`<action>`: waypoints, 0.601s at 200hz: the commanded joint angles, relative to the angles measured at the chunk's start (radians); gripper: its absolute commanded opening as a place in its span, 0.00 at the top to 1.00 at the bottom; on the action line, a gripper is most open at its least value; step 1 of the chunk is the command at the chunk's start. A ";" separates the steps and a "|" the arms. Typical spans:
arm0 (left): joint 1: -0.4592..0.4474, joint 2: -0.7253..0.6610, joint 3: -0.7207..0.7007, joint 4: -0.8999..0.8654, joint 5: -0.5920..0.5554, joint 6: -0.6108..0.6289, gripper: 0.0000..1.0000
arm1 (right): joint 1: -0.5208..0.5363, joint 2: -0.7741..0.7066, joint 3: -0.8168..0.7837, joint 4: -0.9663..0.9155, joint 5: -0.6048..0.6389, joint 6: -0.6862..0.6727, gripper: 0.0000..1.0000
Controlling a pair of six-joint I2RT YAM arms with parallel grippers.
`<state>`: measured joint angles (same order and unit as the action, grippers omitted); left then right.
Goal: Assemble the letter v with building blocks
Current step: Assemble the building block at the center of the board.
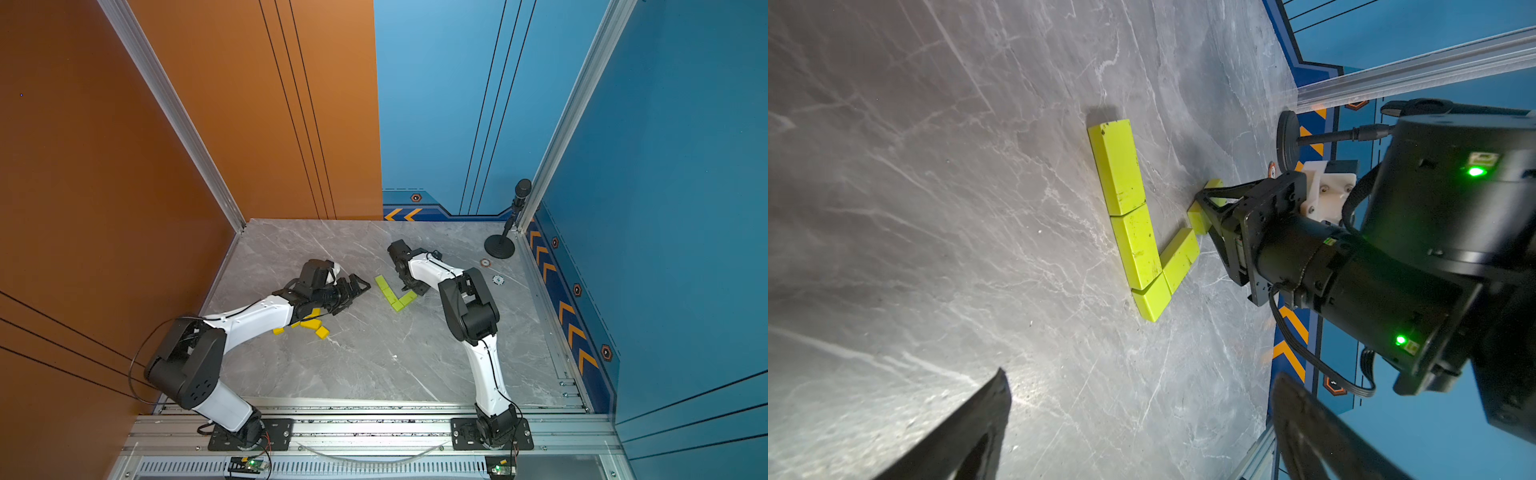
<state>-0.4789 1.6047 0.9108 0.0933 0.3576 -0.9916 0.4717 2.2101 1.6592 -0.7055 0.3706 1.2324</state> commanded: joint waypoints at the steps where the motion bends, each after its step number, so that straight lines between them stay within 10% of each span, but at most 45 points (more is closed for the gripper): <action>1: -0.003 -0.025 -0.005 -0.017 -0.007 0.021 0.02 | 0.007 -0.029 -0.017 -0.075 -0.003 0.035 0.66; 120: -0.005 -0.015 -0.007 -0.009 -0.004 0.024 0.02 | 0.025 -0.041 -0.031 -0.091 0.000 0.062 0.65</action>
<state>-0.4789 1.6047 0.9108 0.0937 0.3576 -0.9913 0.4896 2.1986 1.6489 -0.7464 0.3698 1.2736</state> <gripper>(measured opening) 0.976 0.346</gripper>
